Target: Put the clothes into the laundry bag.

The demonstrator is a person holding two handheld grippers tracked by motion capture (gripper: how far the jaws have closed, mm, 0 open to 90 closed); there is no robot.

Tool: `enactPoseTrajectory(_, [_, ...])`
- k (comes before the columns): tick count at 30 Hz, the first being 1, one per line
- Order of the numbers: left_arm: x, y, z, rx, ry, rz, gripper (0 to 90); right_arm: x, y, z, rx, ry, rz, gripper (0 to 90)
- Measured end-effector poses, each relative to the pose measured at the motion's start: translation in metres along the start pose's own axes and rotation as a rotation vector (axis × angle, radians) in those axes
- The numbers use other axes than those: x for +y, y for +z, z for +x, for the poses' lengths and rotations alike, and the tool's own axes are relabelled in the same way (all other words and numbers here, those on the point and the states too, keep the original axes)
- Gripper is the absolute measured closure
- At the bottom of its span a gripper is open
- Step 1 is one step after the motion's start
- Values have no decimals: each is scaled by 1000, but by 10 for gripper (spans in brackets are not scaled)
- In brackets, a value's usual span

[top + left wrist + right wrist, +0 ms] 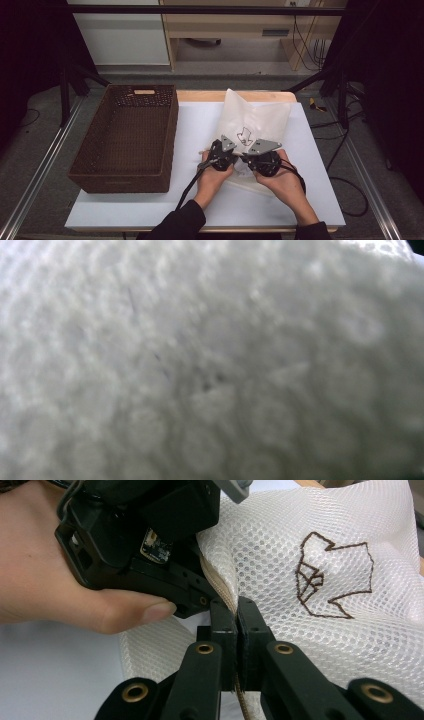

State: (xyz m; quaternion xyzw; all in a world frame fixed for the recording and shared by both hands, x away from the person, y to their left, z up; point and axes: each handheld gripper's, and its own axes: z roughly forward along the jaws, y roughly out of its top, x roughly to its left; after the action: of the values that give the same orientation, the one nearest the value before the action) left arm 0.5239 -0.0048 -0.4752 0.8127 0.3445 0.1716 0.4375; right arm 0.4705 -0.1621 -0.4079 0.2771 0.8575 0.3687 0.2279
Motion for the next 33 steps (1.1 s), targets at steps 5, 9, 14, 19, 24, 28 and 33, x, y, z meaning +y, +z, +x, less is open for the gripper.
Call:
enactPoseTrajectory(5, [0, 5, 1, 8, -3, -12, 900, -3, 2, -1, 1, 13, 1, 882])
enactPoseTrajectory(9, [3, 8, 1, 13, -5, -12, 900, -4, 2, -2, 0, 16, -1, 882])
enactPoseTrajectory(14, [5, 11, 3, 15, 1, -10, 900, -5, 1, -3, -2, 21, -9, 882])
enactPoseTrajectory(19, [6, 14, 2, 22, -1, -12, 900, -5, 1, -3, -1, 18, -10, 882])
enactPoseTrajectory(24, [7, 16, 2, 27, -4, -15, 900, -6, 0, -4, -2, 25, -14, 882])
enactPoseTrajectory(28, [7, 17, 2, 31, -10, -20, 900, -6, 0, -4, -1, 25, -12, 882])
enactPoseTrajectory(33, [9, 19, 2, 44, -6, -17, 900, -7, 0, -4, 0, 26, -11, 882])
